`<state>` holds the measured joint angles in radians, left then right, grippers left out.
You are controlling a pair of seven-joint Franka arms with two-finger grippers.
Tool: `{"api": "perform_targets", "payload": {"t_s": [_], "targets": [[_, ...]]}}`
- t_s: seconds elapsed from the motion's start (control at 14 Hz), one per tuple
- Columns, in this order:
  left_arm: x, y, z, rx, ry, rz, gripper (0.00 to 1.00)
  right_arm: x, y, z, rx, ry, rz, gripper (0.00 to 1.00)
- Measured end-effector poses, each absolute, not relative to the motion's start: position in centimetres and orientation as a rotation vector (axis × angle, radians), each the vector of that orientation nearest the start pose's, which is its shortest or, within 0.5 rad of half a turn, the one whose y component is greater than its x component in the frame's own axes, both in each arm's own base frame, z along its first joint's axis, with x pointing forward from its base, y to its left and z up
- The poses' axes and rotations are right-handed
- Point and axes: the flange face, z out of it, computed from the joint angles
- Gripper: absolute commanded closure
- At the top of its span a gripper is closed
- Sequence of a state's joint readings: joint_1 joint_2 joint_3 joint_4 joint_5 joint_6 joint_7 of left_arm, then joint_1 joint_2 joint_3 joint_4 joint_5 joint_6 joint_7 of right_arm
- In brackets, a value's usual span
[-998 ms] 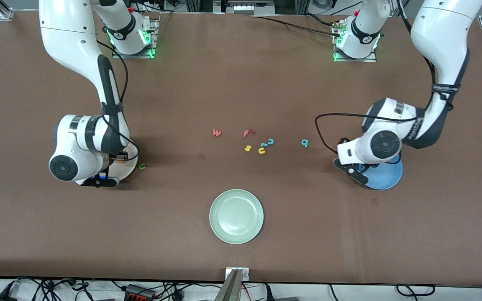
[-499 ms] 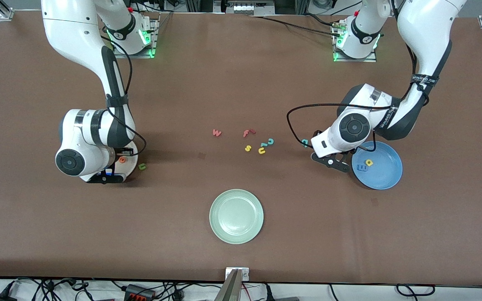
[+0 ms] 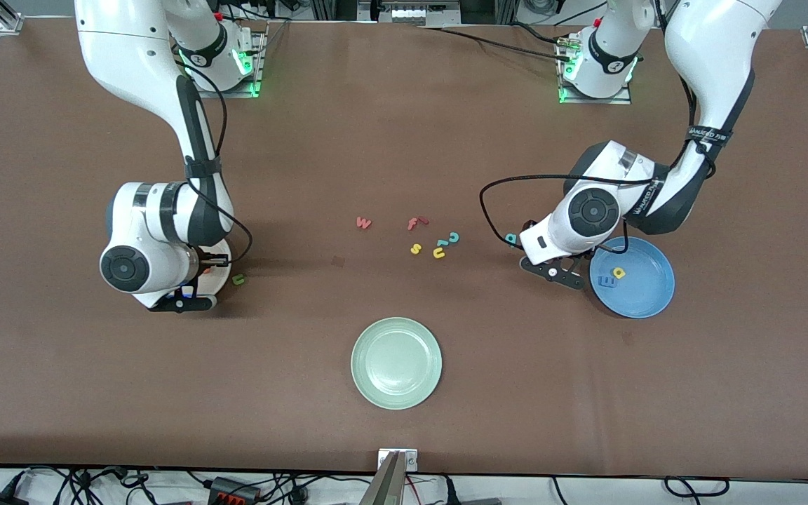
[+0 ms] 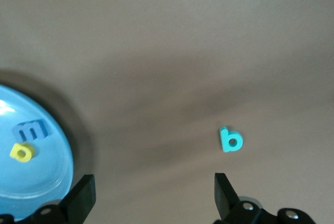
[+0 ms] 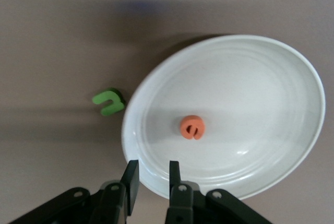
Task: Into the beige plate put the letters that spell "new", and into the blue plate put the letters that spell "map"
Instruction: 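Reach and grasp the teal b with the left gripper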
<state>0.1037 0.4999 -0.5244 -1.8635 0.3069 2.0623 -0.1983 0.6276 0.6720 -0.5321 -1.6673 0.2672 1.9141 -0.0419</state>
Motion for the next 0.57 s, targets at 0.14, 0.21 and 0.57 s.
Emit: {"api": "perform_targets", "payload": {"t_s": [0.14,0.21,0.57], "targets": [[56.5,-23.0,25.0,-3.021,0.533,0.308,0.00,63.0,12.3,23.3,-3.210,-0.104,0.509,0.69],[56.1,-23.5,24.1,-3.039,0.514,0.298,0.00,62.8,13.2,23.3,-3.209,-0.124,0.502,0.69],[53.8,-26.1,19.4,-3.102,0.563,0.273,0.15,63.2,15.3,23.6,-3.221,-0.183,0.401,0.00]]}}
